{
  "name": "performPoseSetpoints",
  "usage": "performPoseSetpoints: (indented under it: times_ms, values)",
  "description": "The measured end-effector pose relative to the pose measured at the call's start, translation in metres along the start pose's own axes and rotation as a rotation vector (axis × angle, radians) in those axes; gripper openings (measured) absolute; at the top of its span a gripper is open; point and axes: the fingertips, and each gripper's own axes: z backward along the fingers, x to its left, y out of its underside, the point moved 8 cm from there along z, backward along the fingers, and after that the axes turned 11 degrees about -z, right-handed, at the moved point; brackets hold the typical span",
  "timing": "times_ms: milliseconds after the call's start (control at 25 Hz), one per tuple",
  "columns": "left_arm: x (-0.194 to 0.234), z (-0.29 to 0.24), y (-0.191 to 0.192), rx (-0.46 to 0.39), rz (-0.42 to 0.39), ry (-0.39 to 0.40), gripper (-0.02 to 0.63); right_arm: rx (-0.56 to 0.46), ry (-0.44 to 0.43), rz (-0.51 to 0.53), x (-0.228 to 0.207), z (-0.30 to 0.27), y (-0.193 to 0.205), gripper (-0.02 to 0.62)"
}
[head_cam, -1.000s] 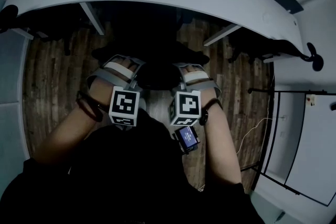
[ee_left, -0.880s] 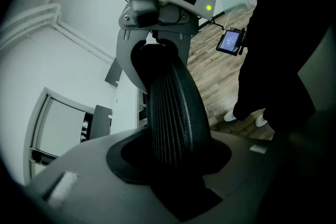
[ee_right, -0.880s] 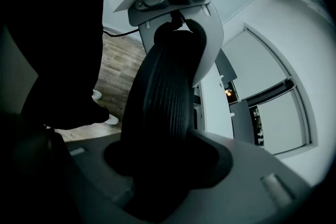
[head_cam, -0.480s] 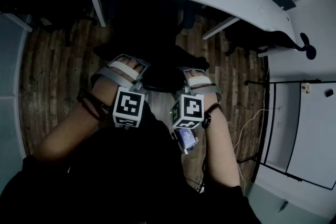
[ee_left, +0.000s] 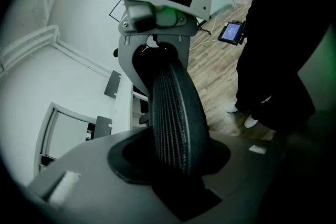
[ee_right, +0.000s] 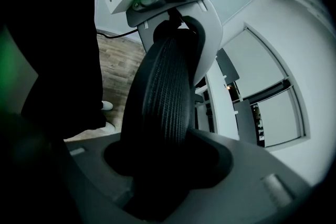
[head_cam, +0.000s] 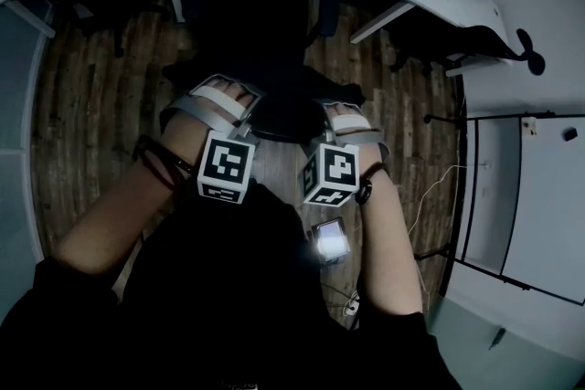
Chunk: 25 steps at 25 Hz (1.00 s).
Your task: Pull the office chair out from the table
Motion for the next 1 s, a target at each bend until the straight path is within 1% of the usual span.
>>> performPoseSetpoints:
  times_ms: [80,200,320,440,600,800,880,1000]
  values:
    - [-0.009,0.009,-0.015,-0.002,0.001,-0.004,0.179,-0.005,-0.004,0.0,0.014,0.011,0.003,0.213]
    - [-0.023,0.021,-0.034,-0.008,-0.012,-0.033,0.164,-0.026,0.002,-0.003,0.033,0.028,0.004,0.213]
    - [-0.035,0.03,-0.052,0.01,-0.013,-0.046,0.167,-0.047,0.006,-0.002,0.052,0.041,0.007,0.213]
    - [-0.047,0.039,-0.079,0.027,-0.009,-0.039,0.173,-0.049,0.02,0.015,0.074,0.056,0.02,0.213]
    - [-0.065,0.049,-0.104,0.055,-0.028,-0.047,0.166,-0.058,0.024,0.047,0.098,0.071,0.031,0.212]
    - [-0.082,0.059,-0.147,0.067,-0.011,-0.059,0.175,-0.073,0.031,0.062,0.13,0.096,0.051,0.209]
    - [-0.089,0.066,-0.157,0.067,0.005,-0.065,0.175,-0.08,0.017,0.069,0.142,0.106,0.05,0.209]
    - [-0.101,0.079,-0.168,0.061,0.015,-0.056,0.175,-0.104,0.033,0.075,0.16,0.119,0.047,0.193]
